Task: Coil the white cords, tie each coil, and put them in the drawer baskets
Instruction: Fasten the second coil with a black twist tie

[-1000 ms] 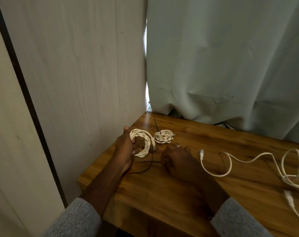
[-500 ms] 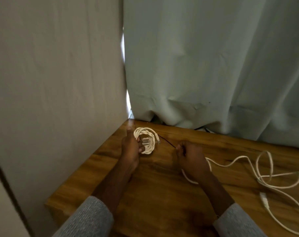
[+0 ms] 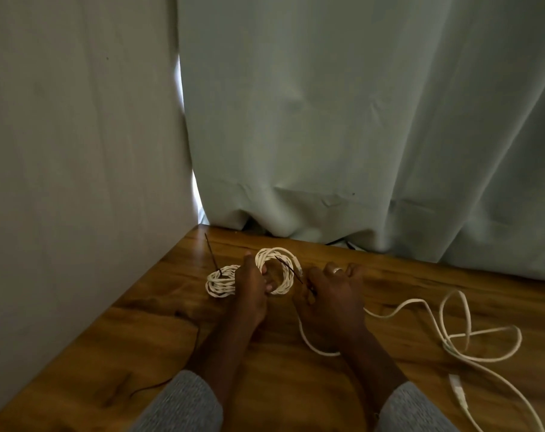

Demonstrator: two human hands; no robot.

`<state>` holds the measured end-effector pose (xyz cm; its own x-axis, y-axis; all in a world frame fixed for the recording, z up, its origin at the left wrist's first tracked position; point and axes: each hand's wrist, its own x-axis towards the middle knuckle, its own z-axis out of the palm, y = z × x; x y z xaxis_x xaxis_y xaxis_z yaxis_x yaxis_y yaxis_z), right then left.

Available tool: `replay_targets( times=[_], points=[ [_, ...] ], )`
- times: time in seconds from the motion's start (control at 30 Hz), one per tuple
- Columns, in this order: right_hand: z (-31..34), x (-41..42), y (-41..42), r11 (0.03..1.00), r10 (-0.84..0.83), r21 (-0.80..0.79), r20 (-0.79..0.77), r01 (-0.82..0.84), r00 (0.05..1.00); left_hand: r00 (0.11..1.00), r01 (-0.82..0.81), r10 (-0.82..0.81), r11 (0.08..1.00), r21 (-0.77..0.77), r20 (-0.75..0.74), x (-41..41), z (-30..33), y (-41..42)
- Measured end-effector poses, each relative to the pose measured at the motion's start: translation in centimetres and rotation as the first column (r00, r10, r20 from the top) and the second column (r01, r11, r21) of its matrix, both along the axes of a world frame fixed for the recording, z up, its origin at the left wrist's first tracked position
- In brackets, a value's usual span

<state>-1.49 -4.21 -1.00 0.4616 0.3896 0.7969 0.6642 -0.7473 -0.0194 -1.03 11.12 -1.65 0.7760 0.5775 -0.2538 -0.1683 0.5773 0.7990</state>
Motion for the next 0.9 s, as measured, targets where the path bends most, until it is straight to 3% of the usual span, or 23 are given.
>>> replay_targets(
  times=[0.13,0.37,0.5,0.63,0.73,0.9],
  points=[
    [-0.4,0.3,0.5,0.995,0.05,-0.08,-0.053,-0.054,0.997,0.999,0.034,-0.034,0.999,-0.02,0.018,0.6,0.1,0.2],
    [-0.2,-0.3,0.6,0.99,0.042,-0.134,0.042,-0.036,0.998,0.998,0.062,-0.06,0.997,-0.038,0.036,0.3,0.6,0.3],
    [-0.3,0.0,0.9,0.993,-0.011,-0.113,0.065,0.019,0.998,0.982,0.186,-0.183,0.976,0.111,-0.034,-0.6,0.9,-0.8],
    [-0.1,0.1,0.7,0.992,-0.067,-0.095,0.137,0.08,0.988,0.945,0.323,-0.321,0.899,0.295,-0.057,-1.8,1.2,-2.4],
    [-0.2,-0.2,0.6,0.989,-0.041,-0.135,0.157,0.063,0.987,0.933,0.358,-0.348,0.879,0.314,-0.09,-2.2,1.5,-2.6],
    [-0.4,-0.1,0.7,0.99,0.052,-0.136,0.091,-0.039,0.994,0.932,0.33,-0.362,0.862,0.385,0.01,-2.7,1.9,-2.1]
  ],
)
